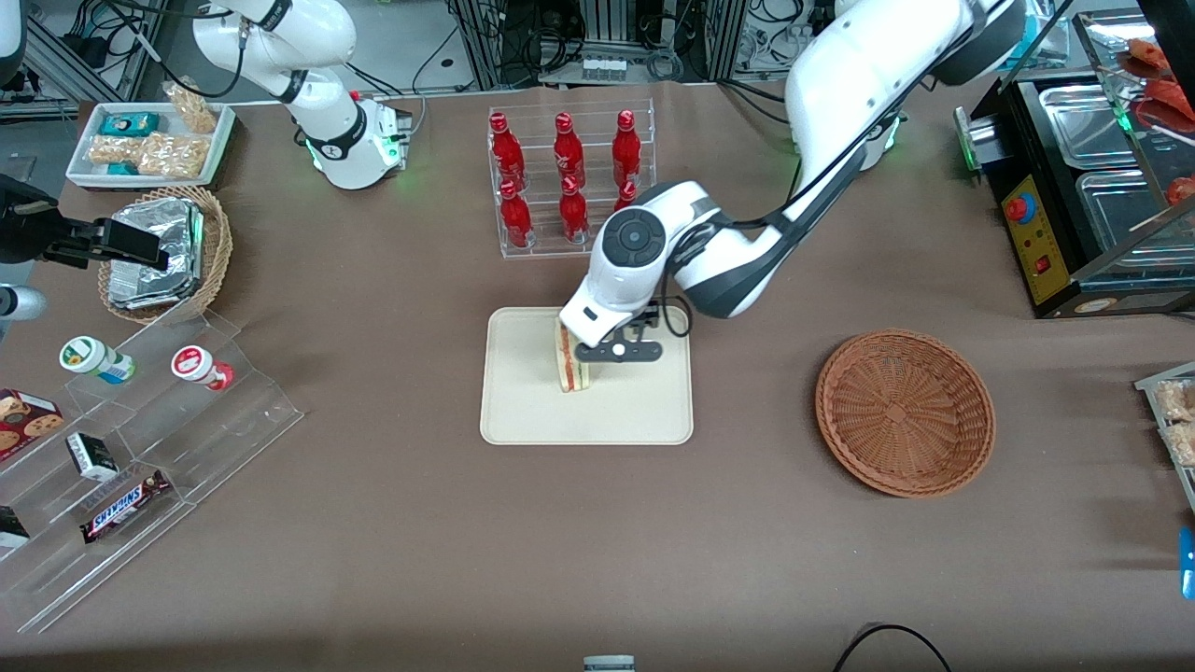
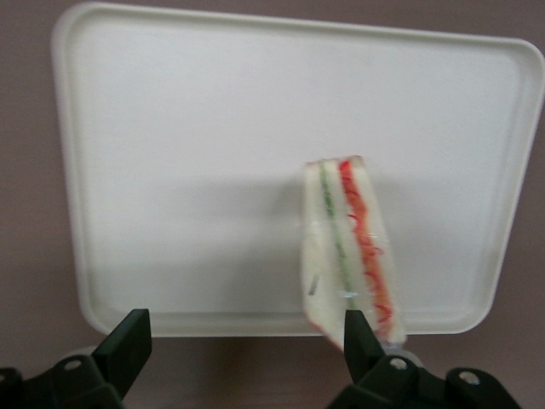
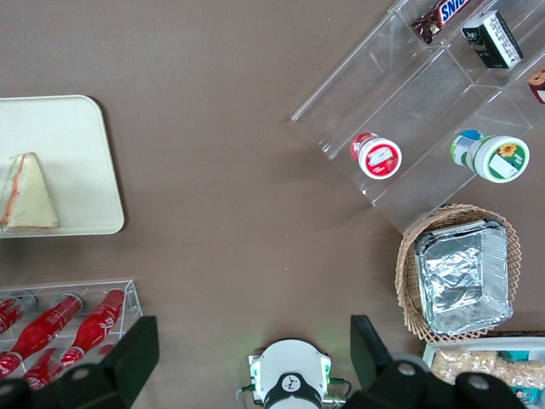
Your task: Place sandwich from basket to tray
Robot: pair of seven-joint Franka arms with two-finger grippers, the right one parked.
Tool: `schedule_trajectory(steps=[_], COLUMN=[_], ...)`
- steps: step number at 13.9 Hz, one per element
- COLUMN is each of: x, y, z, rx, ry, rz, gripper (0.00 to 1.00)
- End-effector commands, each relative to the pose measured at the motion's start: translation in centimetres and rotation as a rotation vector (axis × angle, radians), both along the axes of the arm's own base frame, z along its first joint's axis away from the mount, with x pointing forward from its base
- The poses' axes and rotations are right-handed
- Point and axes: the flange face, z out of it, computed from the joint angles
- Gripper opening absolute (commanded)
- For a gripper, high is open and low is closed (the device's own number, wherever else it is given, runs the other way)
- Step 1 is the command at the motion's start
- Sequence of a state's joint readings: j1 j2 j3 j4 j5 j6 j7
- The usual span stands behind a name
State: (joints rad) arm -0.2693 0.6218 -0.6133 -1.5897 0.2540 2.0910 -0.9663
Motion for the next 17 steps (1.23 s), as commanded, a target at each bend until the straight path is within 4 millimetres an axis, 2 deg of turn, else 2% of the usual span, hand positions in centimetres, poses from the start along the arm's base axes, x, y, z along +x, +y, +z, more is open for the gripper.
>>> schedule_trajectory(steps=[1,4,7,9,11,14,16,17], x=[0.6,1.5,2.3,2.7,2.7,2.5,2.2,2.0], y=[3.9,7.8,12.5,17.5,21.7,28.8,32.7,33.8], z=[4.3,8.1,12.1,15.4,18.2,21.8,24.2,25.4], rx=[0.094,0.162,0.194,0.183,0.180,0.197,0.169,0.168], ry=[-0.023,-0.016,0.027,0.112,0.155,0.220,0.241,0.245], rz=[0.043,0.099,0.121,0.062,0.049,-0.003,-0.011,-0.017], gripper=[1.00,1.00,1.00,1.00,1.00,1.00,1.00,1.00])
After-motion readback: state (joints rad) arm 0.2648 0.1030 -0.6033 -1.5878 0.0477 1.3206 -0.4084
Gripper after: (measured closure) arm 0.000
